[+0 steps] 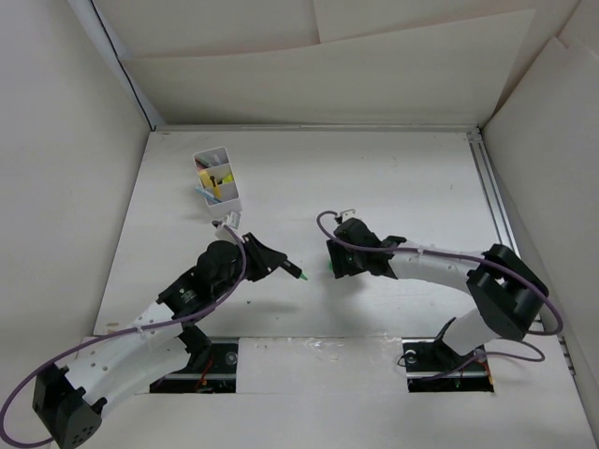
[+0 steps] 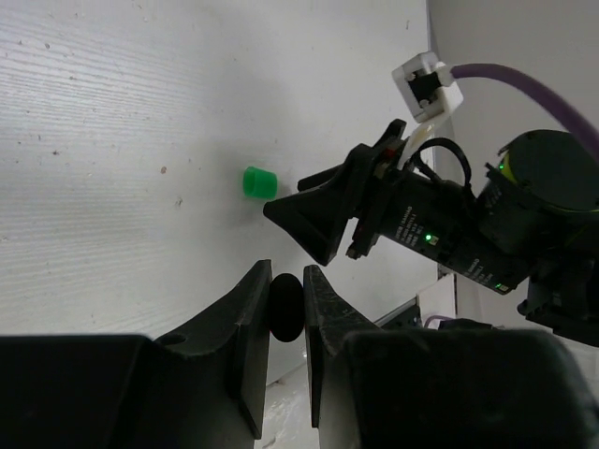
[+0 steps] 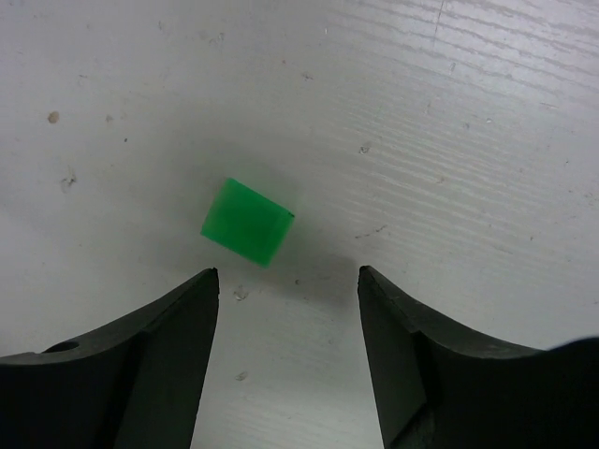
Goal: Sort the stationery into containers
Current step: Close the pen cap on the pen.
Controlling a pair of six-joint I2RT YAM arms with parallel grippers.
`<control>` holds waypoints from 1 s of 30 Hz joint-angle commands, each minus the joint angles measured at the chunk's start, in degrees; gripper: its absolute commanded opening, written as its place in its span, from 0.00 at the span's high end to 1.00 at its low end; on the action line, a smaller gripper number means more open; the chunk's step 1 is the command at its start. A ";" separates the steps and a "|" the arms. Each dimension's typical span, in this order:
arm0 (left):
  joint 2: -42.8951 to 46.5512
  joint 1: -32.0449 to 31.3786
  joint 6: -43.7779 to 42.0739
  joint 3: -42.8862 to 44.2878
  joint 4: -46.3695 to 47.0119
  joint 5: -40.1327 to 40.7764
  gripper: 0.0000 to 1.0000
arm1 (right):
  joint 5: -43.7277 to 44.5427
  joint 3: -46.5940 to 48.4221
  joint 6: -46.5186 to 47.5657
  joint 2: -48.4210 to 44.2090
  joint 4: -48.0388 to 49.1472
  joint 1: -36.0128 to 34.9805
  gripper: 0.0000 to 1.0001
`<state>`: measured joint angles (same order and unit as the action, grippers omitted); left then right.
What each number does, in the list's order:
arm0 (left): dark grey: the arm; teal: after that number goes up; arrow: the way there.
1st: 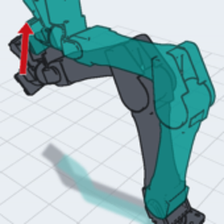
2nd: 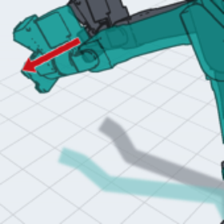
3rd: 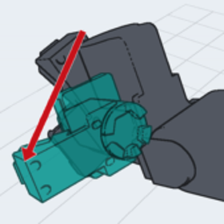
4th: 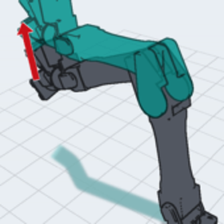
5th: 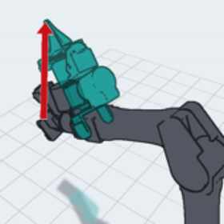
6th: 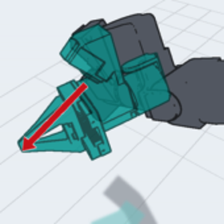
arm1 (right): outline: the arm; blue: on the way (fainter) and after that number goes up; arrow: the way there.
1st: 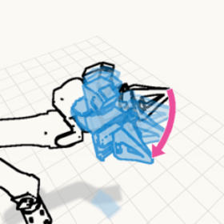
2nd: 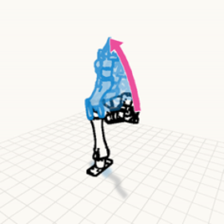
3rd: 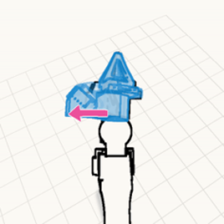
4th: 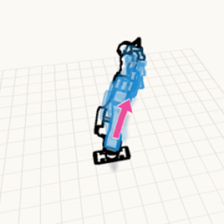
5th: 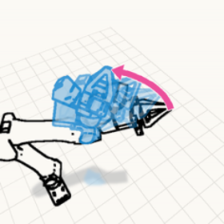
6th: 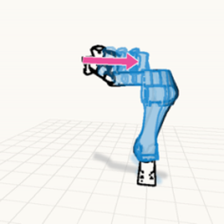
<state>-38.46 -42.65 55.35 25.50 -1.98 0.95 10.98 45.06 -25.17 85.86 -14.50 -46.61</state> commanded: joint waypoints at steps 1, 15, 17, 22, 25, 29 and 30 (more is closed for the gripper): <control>0.31 0.03 -1.65 3.16 -0.13 1.07 1.00 | 2.38 3.63 2.67 1.49 -3.34 -0.76 0.34; 2.86 0.03 -1.65 3.68 -1.54 4.05 1.00 | 2.90 5.39 7.06 6.16 4.92 -0.76 0.42; 3.65 0.03 -1.65 4.21 -2.85 4.06 1.00 | 2.90 5.39 7.67 6.77 5.97 -0.76 0.43; 4.27 0.03 -1.65 4.74 -4.00 5.29 1.00 | 2.38 5.39 8.73 7.91 7.82 -0.76 0.47; 4.27 0.03 -1.65 4.74 -4.00 5.29 1.00 | 1.85 5.39 8.73 8.44 7.82 -0.76 0.53; 4.27 0.03 -1.12 3.60 -3.47 5.29 1.00 | 1.32 3.91 8.12 7.57 8.53 -0.76 0.64; 4.27 0.03 -0.60 3.07 -2.95 5.29 1.00 | 1.32 3.90 8.12 6.95 9.13 -0.76 0.68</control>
<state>-34.76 -42.65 54.50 27.81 -6.31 5.34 13.02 48.82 -17.08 93.78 -8.32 -46.96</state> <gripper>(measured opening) 0.130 0.356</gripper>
